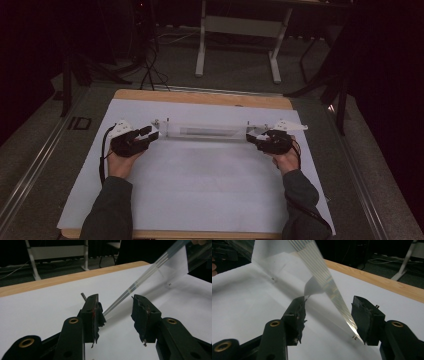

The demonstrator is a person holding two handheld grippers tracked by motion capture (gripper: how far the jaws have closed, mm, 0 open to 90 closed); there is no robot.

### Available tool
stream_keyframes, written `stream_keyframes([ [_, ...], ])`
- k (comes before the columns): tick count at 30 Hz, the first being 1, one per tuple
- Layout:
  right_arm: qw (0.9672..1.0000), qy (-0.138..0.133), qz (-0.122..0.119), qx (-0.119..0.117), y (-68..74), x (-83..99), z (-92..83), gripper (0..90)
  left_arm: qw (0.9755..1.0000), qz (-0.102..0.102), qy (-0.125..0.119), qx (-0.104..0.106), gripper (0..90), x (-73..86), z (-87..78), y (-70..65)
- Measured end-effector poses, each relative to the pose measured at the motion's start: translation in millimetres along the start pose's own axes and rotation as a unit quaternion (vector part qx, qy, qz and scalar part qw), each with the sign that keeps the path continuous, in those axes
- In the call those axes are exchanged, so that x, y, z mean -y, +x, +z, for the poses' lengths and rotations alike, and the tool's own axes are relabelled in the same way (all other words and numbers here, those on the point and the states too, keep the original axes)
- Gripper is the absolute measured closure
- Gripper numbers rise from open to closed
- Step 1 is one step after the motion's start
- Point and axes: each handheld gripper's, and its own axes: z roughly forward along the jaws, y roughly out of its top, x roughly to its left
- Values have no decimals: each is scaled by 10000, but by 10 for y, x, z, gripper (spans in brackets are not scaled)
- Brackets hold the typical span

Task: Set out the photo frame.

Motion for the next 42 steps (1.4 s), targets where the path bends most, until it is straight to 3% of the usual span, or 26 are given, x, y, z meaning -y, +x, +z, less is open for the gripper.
stream_keyframes([
  [6,10000,-19,32,14,-9,-12,9,448,9998,187,50,107,529,-58,104,-76],
  [11,10000,-33,58,28,-19,-21,16,448,9996,221,3,150,520,-100,182,-101],
  [18,9998,-138,143,73,-43,-27,8,464,9994,326,-35,98,503,-160,275,-145],
  [20,9996,-177,190,93,-53,-29,-2,464,9994,326,-35,98,504,-160,275,-145],
  [21,9991,-279,283,167,-84,-32,-37,518,9995,300,-114,-25,506,-177,294,-145],
  [24,9987,-296,378,145,-131,-42,-68,546,9997,217,-139,-37,528,-186,315,-130],
  [34,9985,-396,260,278,-152,-62,-17,564,9995,152,-198,-172,527,-210,376,-117],
  [39,9984,-233,-4,506,-111,-36,82,533,9996,167,-168,-184,524,-211,389,-120],
  [42,9982,-219,-46,558,-94,-34,108,519,9995,211,-125,-215,516,-213,404,-127],
])
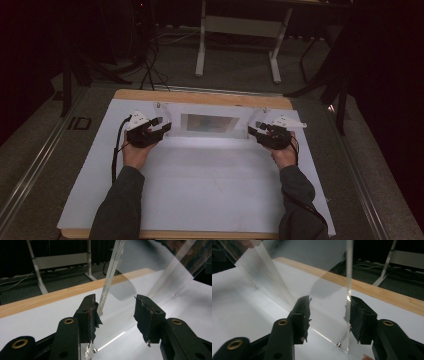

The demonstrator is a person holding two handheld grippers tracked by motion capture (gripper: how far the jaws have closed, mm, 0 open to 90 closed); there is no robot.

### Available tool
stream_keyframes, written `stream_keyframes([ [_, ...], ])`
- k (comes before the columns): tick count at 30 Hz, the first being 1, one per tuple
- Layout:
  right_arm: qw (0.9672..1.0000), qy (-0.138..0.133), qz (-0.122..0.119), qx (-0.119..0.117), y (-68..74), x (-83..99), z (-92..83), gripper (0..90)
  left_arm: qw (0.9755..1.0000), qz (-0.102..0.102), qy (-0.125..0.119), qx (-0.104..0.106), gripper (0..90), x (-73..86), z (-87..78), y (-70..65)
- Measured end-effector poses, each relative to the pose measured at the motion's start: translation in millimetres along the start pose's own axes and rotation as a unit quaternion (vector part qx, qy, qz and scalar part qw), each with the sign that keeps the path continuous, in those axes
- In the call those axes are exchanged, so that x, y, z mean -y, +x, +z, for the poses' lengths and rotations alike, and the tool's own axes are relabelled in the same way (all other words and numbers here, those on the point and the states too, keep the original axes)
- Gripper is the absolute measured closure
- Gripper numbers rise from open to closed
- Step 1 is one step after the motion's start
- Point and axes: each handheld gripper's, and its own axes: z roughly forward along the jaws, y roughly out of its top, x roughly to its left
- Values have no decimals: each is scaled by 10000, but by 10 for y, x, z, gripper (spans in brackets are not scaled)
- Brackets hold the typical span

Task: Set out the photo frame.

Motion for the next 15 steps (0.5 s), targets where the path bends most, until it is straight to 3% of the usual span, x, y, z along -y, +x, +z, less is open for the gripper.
stream_keyframes([
  [7,9995,135,-161,231,38,-37,52,525,9998,52,95,-189,495,-47,67,-27],
  [15,9991,215,-209,300,34,-74,75,531,9995,-20,99,-297,478,-65,102,-39],
])
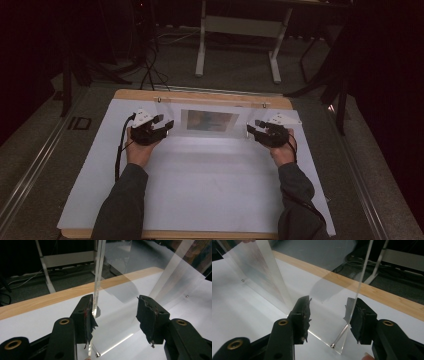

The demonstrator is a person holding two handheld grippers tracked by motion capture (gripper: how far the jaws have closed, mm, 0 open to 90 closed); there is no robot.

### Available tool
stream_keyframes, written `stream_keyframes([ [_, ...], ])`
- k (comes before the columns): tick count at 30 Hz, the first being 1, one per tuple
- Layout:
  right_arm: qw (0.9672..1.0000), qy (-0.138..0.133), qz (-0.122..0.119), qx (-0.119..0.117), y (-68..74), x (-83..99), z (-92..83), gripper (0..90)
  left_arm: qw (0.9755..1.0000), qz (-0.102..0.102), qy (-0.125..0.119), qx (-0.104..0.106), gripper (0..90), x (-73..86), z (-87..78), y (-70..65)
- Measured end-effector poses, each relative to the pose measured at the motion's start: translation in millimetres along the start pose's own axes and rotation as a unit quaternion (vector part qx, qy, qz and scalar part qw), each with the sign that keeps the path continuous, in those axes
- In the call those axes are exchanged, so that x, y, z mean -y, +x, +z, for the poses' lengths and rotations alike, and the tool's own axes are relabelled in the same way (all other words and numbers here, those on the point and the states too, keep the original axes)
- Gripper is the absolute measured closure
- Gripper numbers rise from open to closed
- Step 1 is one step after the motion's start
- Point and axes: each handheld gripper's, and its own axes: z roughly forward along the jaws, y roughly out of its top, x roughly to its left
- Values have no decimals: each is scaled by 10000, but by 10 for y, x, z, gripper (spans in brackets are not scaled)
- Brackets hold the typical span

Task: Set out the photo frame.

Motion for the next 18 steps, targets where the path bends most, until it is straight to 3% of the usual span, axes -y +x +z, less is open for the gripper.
stream_keyframes([
  [7,9998,105,-45,178,13,-53,43,529,9997,5,187,-127,474,-86,52,2],
  [18,9996,191,62,174,-29,-108,85,526,9992,-22,327,-235,476,-160,80,-13],
])
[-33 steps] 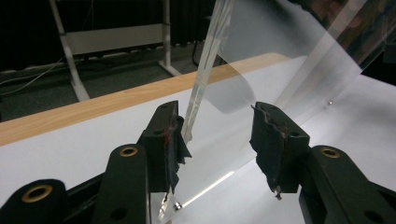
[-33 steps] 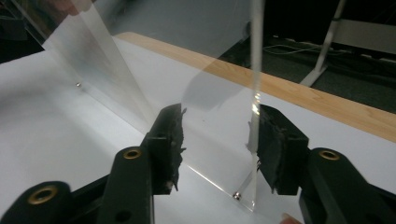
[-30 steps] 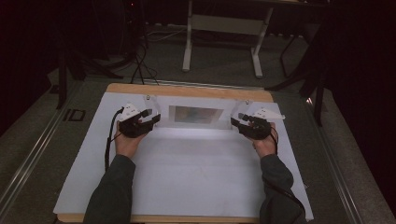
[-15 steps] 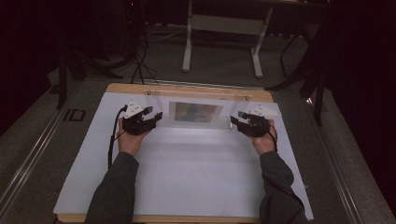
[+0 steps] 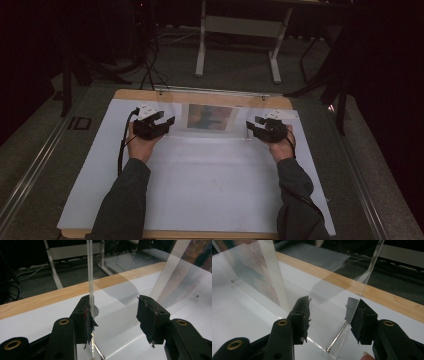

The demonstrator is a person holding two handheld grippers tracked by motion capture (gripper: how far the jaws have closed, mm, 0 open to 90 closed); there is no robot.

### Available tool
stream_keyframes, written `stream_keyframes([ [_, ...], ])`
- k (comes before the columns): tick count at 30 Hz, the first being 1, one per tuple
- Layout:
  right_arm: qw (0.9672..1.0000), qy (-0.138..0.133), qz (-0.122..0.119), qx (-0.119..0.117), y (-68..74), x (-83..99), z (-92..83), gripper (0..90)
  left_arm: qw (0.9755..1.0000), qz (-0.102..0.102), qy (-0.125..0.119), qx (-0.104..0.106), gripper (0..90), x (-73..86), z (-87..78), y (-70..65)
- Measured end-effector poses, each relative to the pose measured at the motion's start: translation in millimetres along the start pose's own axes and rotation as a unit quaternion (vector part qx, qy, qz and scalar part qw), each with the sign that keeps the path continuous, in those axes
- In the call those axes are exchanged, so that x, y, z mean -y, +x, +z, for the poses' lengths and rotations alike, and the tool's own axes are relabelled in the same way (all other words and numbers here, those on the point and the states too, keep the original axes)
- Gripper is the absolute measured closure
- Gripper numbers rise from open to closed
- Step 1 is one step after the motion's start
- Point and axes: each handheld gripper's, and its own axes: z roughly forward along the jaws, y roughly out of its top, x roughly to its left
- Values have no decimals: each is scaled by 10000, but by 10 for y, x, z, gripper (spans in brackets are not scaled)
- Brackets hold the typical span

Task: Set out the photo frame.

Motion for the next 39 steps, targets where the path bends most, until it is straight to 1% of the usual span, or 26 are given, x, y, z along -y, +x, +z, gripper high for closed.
stream_keyframes([
  [3,10000,30,30,-29,5,-5,-20,529,10000,-5,3,-1,477,-12,-12,-6],
  [7,9999,8,133,-96,5,0,-45,531,10000,-24,13,2,478,-19,-29,-15],
  [17,9998,37,154,-95,79,21,-127,531,9999,-86,79,32,477,28,-118,-61],
  [18,9998,34,156,-104,89,30,-139,531,9998,-159,67,34,477,70,-156,-88],
  [20,9997,66,165,-142,130,57,-184,532,9998,-207,34,41,476,94,-195,-107],
  [23,9997,52,193,-143,163,67,-219,532,9997,-235,57,46,476,104,-234,-123],
  [27,9993,43,261,-249,209,84,-292,534,9995,-272,108,66,479,130,-327,-160],
  [29,9993,48,284,-257,220,83,-304,534,9996,-270,113,62,479,132,-348,-165],
  [30,9992,48,276,-274,264,72,-341,536,9993,-338,136,85,479,158,-407,-171],
  [34,9993,44,234,-277,326,75,-388,540,9992,-351,138,98,478,185,-463,-181],
  [39,9991,17,278,-313,373,82,-460,546,9991,-364,159,147,479,188,-506,-190],
])
